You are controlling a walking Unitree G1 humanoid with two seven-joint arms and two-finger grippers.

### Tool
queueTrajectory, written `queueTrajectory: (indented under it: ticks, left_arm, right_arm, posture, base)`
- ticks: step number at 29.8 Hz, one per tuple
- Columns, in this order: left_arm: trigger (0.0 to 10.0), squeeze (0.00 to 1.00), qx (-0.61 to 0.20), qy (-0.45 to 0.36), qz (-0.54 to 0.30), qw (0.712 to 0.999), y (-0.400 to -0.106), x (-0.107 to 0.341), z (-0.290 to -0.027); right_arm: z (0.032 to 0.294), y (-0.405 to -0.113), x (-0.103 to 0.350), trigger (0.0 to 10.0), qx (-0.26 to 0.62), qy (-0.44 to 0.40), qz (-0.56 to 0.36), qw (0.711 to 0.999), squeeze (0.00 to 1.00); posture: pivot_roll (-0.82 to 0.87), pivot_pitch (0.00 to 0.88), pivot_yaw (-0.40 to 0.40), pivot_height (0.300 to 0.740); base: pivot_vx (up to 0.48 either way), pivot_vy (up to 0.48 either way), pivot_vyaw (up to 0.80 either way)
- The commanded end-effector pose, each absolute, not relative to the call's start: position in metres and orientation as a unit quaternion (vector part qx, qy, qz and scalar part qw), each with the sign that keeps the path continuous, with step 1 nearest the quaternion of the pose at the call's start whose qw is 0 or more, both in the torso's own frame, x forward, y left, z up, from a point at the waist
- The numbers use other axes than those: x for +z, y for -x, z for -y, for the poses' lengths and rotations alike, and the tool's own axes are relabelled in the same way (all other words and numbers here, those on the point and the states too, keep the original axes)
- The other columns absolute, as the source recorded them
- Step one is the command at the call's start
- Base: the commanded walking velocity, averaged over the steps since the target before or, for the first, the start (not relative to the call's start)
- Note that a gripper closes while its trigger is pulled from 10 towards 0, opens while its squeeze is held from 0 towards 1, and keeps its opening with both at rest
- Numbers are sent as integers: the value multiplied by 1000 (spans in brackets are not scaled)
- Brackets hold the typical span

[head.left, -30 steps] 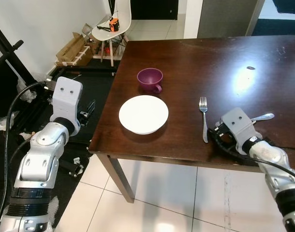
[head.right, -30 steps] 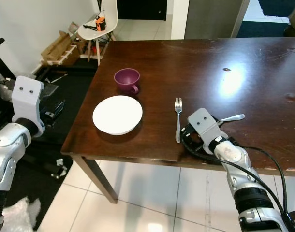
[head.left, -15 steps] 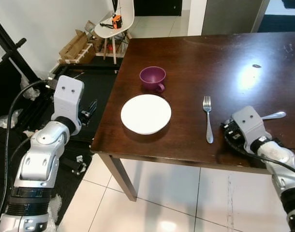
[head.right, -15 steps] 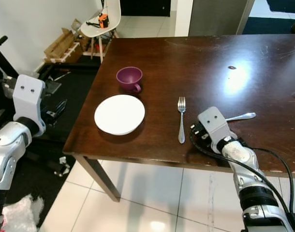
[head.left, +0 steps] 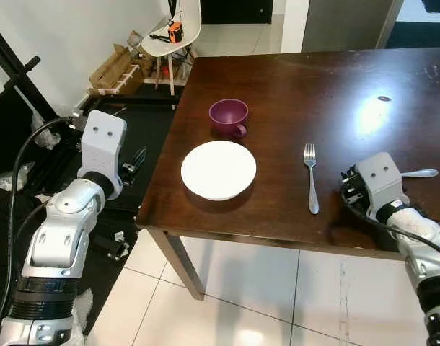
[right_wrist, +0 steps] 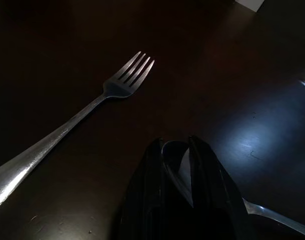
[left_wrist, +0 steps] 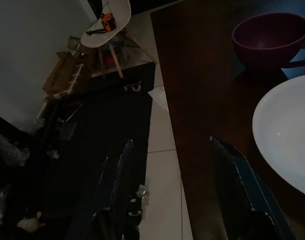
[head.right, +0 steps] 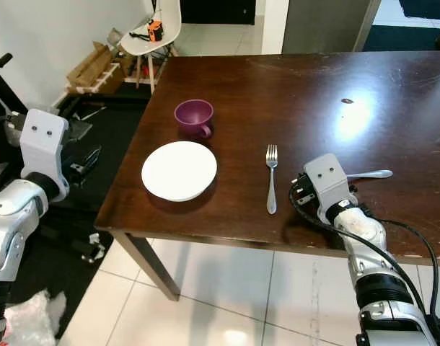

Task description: Setting the table

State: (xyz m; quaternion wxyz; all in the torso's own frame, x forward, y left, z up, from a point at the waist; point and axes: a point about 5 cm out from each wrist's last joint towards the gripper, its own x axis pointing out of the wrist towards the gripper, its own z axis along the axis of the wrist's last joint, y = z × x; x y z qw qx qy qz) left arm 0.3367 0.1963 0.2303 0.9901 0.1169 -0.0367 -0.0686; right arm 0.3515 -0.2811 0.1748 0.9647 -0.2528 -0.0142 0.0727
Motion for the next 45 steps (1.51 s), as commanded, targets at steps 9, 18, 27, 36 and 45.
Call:
queueTrajectory:
  ticks: [9, 18, 27, 36, 45]
  left_arm:
    - [10000, 0, -69, -115, 25, 991, -338, 222, -196]
    - [10000, 0, -72, -112, 25, 991, -337, 221, -192]
    - [10000, 0, -75, -108, 25, 991, -336, 219, -190]
    - [10000, 0, -80, -105, 21, 991, -335, 215, -186]
    - [10000, 0, -84, -101, 20, 991, -336, 213, -182]
  right_arm:
    - [287, -362, 190, 10000, -20, 91, 56, 994, 0]
    - [279, -379, 211, 10000, -42, -73, 92, 992, 0]
    - [262, -385, 206, 10000, -7, -98, 60, 993, 0]
    - [256, -378, 267, 10000, 19, -36, 189, 981, 0]
    - [271, -363, 312, 10000, -1, -64, 248, 967, 0]
  posture:
    - [70, 116, 253, 740]
    - [74, 113, 244, 740]
    - [71, 119, 238, 740]
    - [60, 125, 241, 740]
    - [47, 126, 239, 740]
  base:
    - [0, 0, 0]
    - [0, 0, 0]
    - [0, 0, 0]
    - [0, 0, 0]
    - [0, 0, 0]
